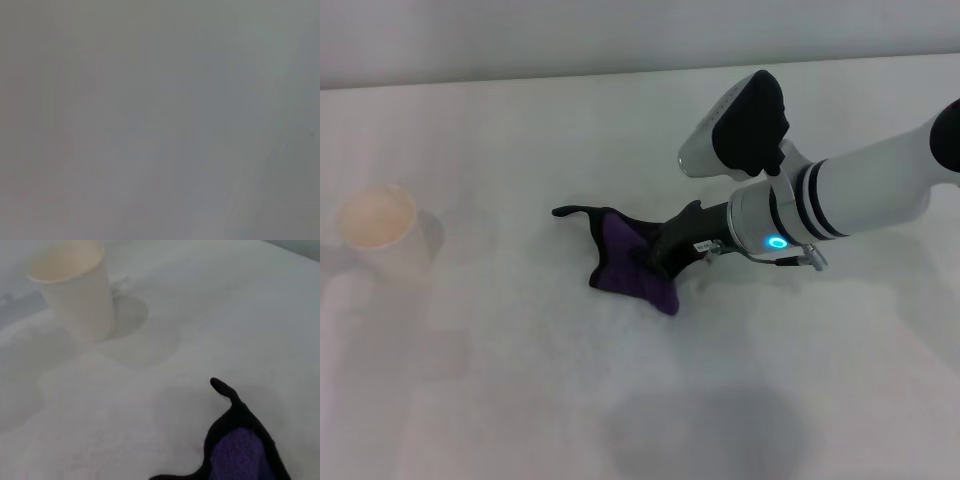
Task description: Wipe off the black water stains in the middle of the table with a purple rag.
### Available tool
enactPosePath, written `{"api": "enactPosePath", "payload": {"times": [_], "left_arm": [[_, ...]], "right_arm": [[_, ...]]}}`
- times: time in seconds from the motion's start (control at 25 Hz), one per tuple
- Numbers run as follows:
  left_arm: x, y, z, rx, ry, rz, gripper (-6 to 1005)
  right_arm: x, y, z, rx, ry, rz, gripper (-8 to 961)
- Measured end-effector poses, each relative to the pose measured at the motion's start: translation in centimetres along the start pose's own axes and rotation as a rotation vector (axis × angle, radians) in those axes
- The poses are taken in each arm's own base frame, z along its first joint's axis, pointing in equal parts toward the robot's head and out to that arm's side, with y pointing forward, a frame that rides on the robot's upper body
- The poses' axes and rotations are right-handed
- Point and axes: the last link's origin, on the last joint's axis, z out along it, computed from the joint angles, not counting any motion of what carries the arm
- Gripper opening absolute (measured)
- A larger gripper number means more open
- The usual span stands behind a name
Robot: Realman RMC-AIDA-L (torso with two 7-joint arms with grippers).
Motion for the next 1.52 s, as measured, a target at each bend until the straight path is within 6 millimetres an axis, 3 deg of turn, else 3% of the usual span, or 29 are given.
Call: {"api": "enactPosePath", "payload": {"times": [0.36,1.0,1.24,1.52], "left_arm": [[0.0,-0.3,-0.2,0.006,0.000,0.005,892],[0.0,-0.2,-0.3,0.007,0.000,0.003,892],[0.1,-0.1,-0.3,0.002,0.009,0.003,892],[0.1,-0.1,-0.3,0.002,0.009,0.003,893]], "right_arm": [[0.4,-2.3,-1.9,0.024,0.017,0.036,144],[-0.9,-2.5,-2.6,0.013,0.120,-0.083,171],[-0.2,-4.0,-4.9,0.075,0.029,-0.072,181],[0.5,-4.2,-6.7,0.081,-0.018,-0.052,444]]}}
